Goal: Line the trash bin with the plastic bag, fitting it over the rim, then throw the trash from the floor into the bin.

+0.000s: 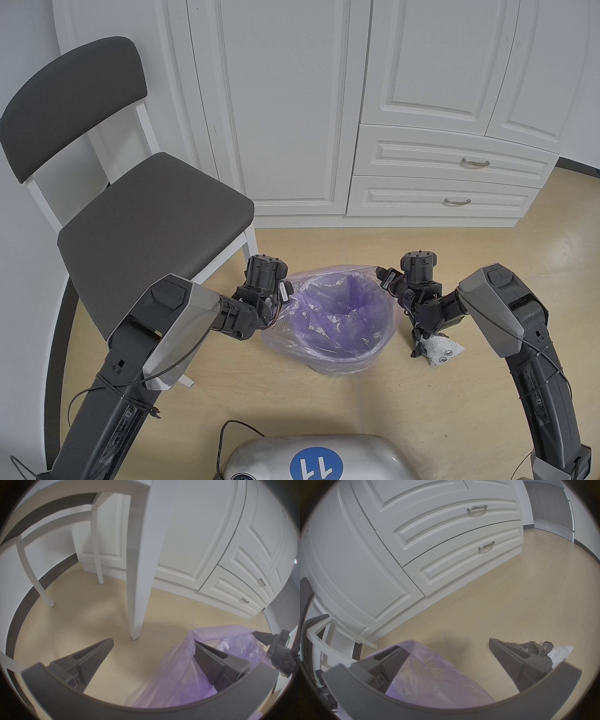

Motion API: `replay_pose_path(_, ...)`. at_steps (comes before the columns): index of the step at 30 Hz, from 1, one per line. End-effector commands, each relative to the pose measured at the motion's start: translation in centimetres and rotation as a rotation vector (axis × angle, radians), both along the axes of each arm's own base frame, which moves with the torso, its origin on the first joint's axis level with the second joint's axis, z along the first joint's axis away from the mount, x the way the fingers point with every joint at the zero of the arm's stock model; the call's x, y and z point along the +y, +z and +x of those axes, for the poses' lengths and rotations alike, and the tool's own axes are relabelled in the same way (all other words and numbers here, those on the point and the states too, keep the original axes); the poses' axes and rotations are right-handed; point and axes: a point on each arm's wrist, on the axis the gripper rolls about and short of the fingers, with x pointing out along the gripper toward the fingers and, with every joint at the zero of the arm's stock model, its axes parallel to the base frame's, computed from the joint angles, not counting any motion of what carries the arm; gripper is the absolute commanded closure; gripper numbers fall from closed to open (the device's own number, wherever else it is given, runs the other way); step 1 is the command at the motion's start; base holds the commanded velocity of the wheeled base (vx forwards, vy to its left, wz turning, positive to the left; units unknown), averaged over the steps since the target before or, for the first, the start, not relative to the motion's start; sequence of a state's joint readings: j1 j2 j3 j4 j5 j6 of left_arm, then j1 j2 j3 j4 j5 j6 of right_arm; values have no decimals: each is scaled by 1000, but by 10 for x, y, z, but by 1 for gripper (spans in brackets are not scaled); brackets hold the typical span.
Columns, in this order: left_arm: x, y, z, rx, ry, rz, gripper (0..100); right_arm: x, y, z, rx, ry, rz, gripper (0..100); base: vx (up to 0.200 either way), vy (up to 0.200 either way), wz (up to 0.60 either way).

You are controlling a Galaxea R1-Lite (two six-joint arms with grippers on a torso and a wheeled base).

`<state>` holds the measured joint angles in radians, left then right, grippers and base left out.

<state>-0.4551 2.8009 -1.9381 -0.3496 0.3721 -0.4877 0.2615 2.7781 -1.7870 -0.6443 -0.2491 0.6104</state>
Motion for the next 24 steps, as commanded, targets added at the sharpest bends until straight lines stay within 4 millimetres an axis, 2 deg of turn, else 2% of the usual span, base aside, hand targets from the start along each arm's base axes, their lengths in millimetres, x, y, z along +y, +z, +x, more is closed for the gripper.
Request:
replay_pose_path(1, 2, 4, 2, 26, 14, -2, 0, -3, -5, 0, 33, -5, -8, 0, 0, 0, 0)
replay_pose_path(8, 3, 5, 2, 36, 19, -7, 0, -4, -3, 2, 40, -9, -7, 0, 0, 0, 0)
replay_pose_path(17, 6, 19, -3, 38, 22, -6, 0, -10, 8, 2, 38, -23, 2, 0, 0, 0, 0)
replay_pose_path(21, 17, 40, -12, 48, 20, 17, 0, -15, 25, -2, 75, -20, 4, 0, 0, 0, 0)
replay_pose_path(24, 19, 50, -19, 51, 4, 31, 0, -13, 28, -5, 93, -13, 20, 0, 0, 0, 0)
